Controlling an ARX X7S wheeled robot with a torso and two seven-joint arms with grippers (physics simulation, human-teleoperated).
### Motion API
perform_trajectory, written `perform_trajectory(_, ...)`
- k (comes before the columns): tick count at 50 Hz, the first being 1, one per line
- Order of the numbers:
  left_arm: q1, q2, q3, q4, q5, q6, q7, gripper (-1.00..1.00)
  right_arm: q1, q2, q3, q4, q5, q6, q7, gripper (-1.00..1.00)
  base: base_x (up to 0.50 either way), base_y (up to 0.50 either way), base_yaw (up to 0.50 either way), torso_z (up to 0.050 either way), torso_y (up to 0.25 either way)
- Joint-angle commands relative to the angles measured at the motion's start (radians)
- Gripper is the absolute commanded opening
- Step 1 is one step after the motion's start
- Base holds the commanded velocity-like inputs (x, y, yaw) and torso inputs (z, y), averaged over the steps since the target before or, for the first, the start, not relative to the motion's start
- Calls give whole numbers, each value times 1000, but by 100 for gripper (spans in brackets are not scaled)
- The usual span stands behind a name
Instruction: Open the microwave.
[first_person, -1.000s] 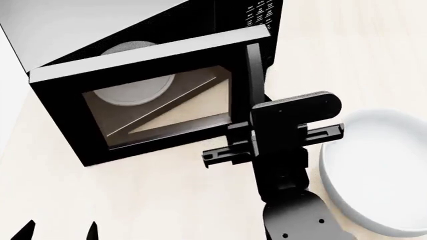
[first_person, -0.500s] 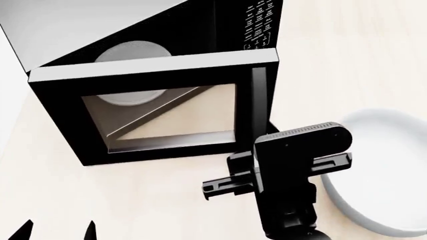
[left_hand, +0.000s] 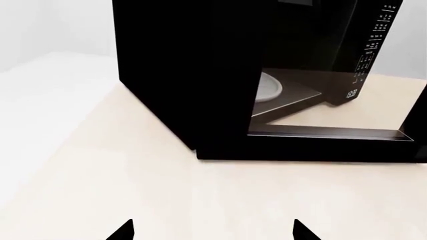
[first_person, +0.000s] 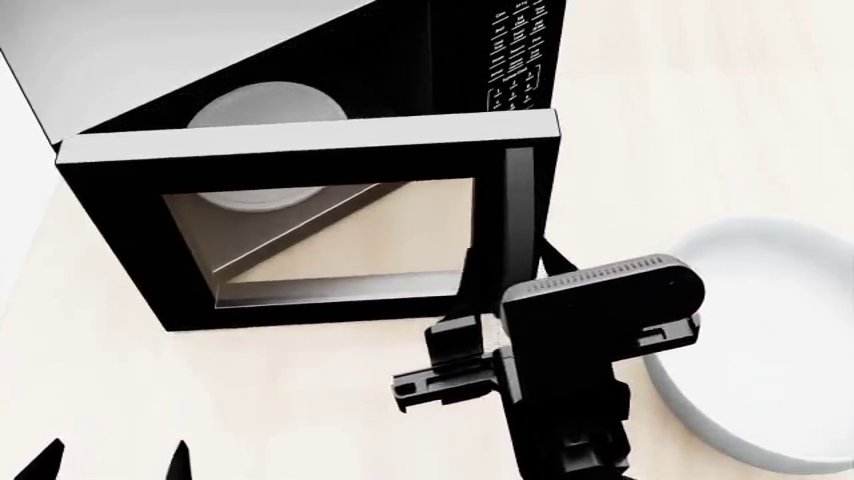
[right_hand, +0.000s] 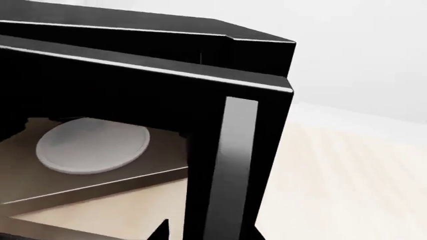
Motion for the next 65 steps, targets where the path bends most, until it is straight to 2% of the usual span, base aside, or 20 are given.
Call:
perform_trajectory(1,0,-4,0,5,-2,2,-5,100,12,-9,-6,-31,22,-23,-10,100,0,0,0,0,0)
perform_trajectory(15,-2,-7,3,4,-4,5,-10,100,-4,0,25,-25,37,-49,-6,100,0,0,0,0,0)
perform_trajectory(24,-1,-9,8,5,-2,8,-13,100,-21,29,72,-108,74,-17,21,100,0,0,0,0,0)
perform_trajectory(43,0,-15,12,9,-10,10,-17,100,13,95,145,-425,219,214,133,100,0,0,0,0,0)
perform_trajectory(48,3,-17,13,16,-12,12,-18,100,82,97,185,-499,312,335,185,100,0,0,0,0,0)
perform_trajectory(55,4,-22,9,25,-23,5,-22,100,320,64,276,-565,580,608,324,100,0,0,0,0,0)
perform_trajectory(65,15,-30,8,47,-30,6,-26,100,573,8,317,-483,812,803,476,100,0,0,0,0,0)
